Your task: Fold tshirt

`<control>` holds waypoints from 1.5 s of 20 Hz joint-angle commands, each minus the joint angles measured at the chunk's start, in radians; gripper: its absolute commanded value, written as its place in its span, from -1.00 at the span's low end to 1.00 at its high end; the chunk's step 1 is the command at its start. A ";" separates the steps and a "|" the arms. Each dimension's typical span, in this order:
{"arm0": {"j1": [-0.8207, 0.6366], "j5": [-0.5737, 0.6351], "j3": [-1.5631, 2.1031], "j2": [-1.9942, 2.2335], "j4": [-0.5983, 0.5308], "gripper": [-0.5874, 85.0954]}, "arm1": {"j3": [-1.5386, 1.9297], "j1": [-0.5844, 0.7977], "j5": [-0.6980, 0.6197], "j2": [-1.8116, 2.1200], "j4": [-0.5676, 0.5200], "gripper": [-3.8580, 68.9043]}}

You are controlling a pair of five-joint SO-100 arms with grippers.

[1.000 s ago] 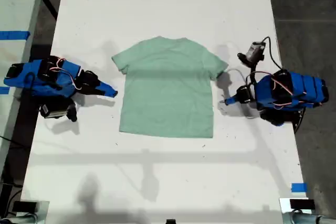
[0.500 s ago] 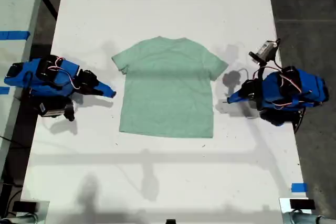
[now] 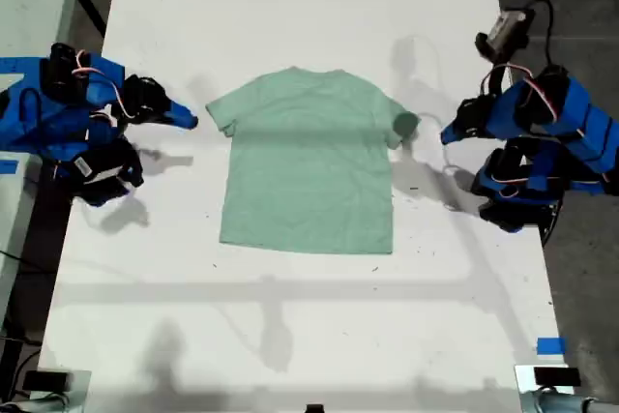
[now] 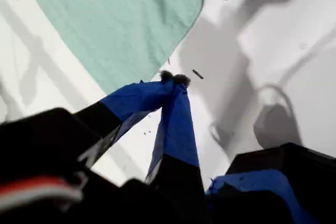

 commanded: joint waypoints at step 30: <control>-0.336 0.442 -0.403 -0.600 0.072 -0.73 | -0.118 0.472 -0.640 -1.077 -0.638 -0.11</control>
